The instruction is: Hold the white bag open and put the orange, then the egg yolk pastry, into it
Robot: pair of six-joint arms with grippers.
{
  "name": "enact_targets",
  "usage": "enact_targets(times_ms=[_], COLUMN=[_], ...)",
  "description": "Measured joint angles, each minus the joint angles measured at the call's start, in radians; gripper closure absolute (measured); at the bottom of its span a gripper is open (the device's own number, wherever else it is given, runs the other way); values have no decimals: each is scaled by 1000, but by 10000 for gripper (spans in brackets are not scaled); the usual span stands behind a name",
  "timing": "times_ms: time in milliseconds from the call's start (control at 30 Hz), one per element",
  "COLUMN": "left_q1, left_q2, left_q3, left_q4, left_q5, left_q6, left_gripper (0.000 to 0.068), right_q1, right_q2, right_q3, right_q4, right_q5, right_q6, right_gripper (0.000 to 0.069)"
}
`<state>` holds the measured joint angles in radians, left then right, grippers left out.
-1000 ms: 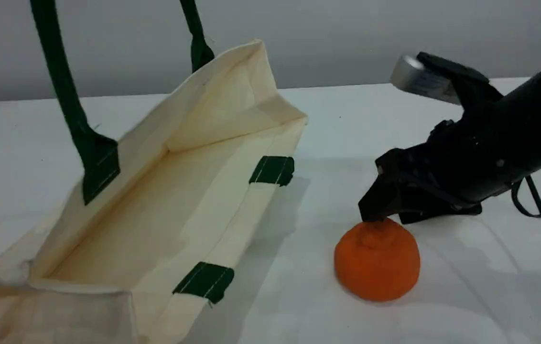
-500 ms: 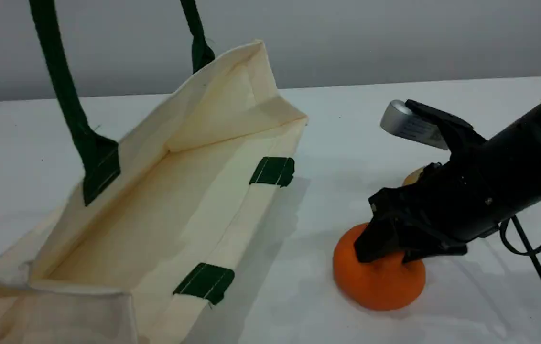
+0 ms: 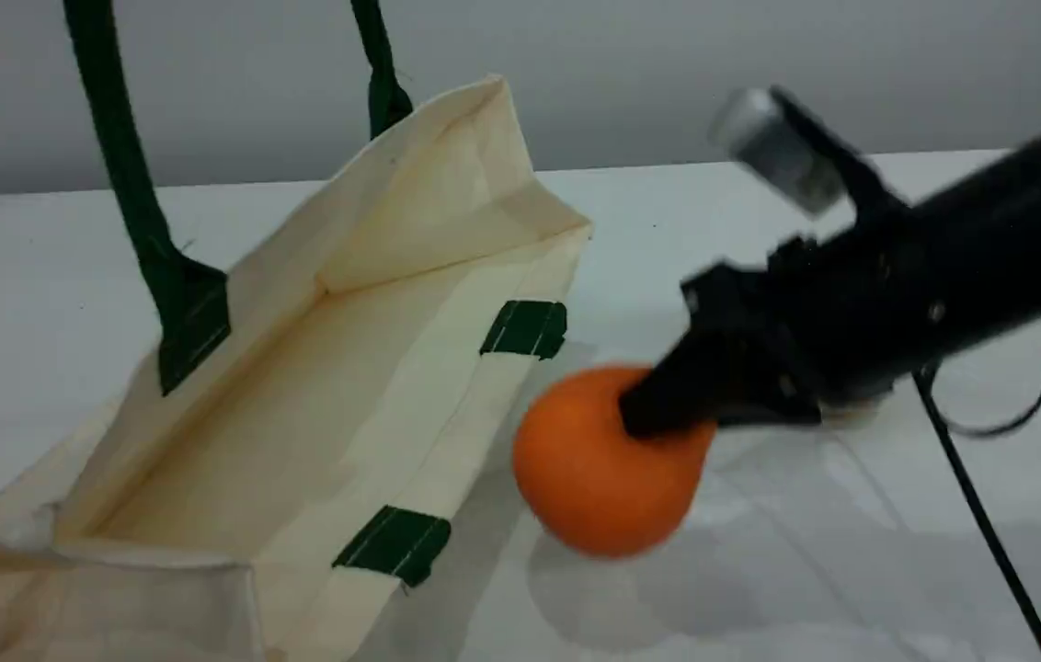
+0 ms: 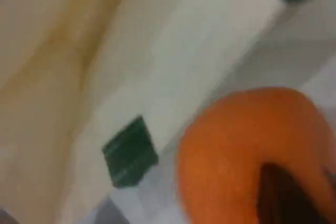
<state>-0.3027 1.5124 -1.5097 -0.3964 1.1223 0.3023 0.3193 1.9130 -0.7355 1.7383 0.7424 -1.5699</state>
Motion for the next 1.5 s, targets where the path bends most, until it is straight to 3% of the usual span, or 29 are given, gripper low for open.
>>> enact_targets(times_ms=[100,300,467,833,1133,1500], left_q1=[0,0,-33,-34,-34,-34], left_q2=[0,0,0,0,0,0], left_q3=[0,0,0,-70,-70,-70], left_q4=[-12,-60,-77,-78,-78,-78], left_q5=[3,4,7,55,46,20], left_q6=[0,23,41,34,32,33], left_gripper=[602,602,602,602,602,602], right_q1=[0,19,96,241,241,264], right_q2=[-69,-166,-169,-168,-165,-66], right_q3=[0,0,-23,-132,-142,-199], right_q4=[1,4,3,10,8,4], right_q5=[-63,-6,-45,-188,-232,-171], right_q6=[1,0,0,0,0,0], right_gripper=[648,648,648,648,648,648])
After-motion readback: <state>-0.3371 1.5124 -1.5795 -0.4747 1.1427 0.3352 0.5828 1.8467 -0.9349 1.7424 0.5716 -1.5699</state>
